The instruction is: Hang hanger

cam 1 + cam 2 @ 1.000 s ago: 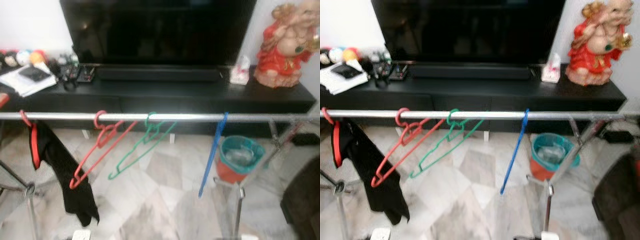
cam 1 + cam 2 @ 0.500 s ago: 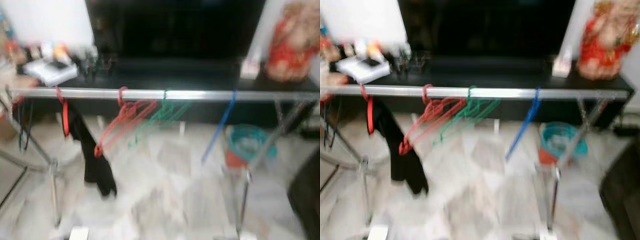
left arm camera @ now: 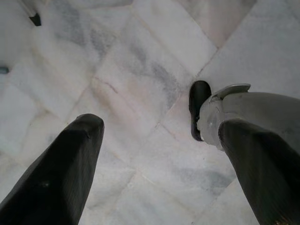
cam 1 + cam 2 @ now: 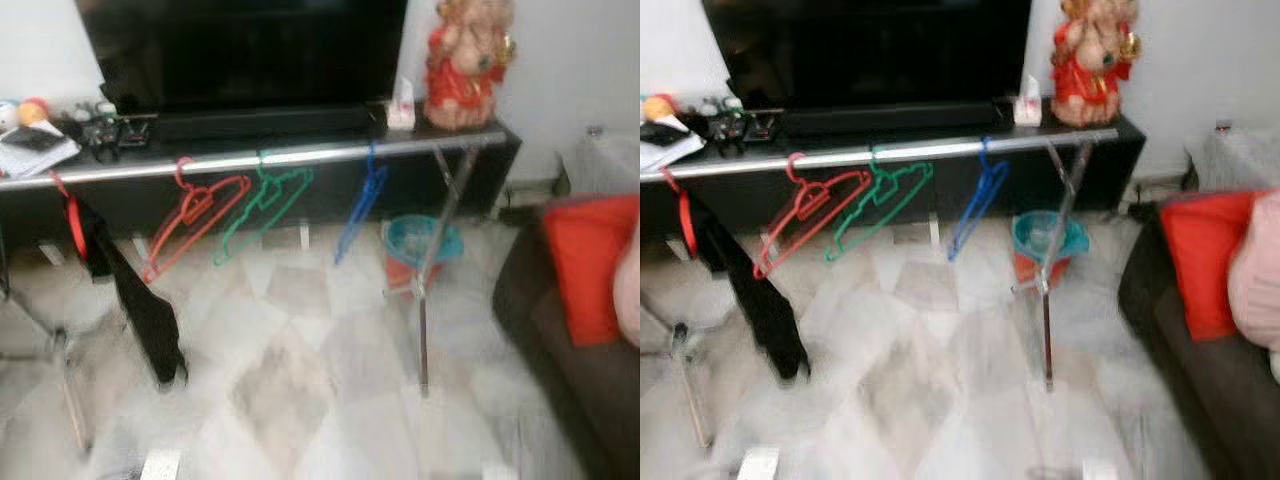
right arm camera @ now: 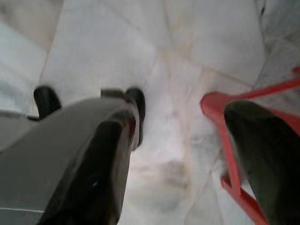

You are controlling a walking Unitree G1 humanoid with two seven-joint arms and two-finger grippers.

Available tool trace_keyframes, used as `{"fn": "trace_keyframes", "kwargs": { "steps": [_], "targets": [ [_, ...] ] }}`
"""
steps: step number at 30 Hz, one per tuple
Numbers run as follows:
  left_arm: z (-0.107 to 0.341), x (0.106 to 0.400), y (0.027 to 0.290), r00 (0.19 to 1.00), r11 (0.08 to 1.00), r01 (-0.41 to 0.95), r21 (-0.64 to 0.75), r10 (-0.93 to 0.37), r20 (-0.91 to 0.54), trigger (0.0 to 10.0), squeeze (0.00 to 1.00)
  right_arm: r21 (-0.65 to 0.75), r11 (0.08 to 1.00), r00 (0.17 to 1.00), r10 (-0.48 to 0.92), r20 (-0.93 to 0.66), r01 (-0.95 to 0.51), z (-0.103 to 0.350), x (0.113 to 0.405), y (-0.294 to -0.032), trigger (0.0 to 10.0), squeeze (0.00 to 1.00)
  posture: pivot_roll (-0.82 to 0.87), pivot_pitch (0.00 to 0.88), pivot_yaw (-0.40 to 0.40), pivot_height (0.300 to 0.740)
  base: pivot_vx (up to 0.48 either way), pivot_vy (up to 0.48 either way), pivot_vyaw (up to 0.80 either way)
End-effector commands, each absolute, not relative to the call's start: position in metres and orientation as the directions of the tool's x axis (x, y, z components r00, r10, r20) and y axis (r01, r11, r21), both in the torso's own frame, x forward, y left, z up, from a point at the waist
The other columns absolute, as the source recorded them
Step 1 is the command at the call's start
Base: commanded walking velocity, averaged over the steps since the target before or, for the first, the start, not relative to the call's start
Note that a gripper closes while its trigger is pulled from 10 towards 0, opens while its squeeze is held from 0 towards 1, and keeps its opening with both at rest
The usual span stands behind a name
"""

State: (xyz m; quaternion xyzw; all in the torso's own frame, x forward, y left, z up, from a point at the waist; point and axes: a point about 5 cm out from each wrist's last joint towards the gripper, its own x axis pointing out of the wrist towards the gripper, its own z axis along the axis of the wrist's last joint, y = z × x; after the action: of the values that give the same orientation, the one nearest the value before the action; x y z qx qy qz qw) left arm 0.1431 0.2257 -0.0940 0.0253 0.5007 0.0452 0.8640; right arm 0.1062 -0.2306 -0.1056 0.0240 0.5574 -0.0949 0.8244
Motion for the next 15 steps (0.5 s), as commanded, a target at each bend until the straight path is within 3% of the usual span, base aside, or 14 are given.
{"fn": "trace_keyframes", "kwargs": {
  "steps": [1, 15],
  "targets": [
    [-0.0932, 0.1398, 0.2342, 0.486, 0.992, -0.045, 0.116, 0.123, -0.865, 10.0, 0.0, -0.055, 0.982, 0.373, -0.121, -0.92, 0.183, -0.1051, 0.111, -0.2272, 10.0, 0.0, 0.05, 0.0, 0.01, 0.74, -0.3, 0.0, 0.0],
    [-0.094, 0.1392, 0.2321, 0.483, 0.992, -0.044, 0.116, 0.122, -0.867, 10.0, 0.0, -0.053, 0.981, 0.372, -0.12, -0.92, 0.185, -0.1051, 0.111, -0.2271, 10.0, 0.0, 0.05, 0.0, 0.011, 0.74, -0.3, 0.0, 0.0]
  ]
}}
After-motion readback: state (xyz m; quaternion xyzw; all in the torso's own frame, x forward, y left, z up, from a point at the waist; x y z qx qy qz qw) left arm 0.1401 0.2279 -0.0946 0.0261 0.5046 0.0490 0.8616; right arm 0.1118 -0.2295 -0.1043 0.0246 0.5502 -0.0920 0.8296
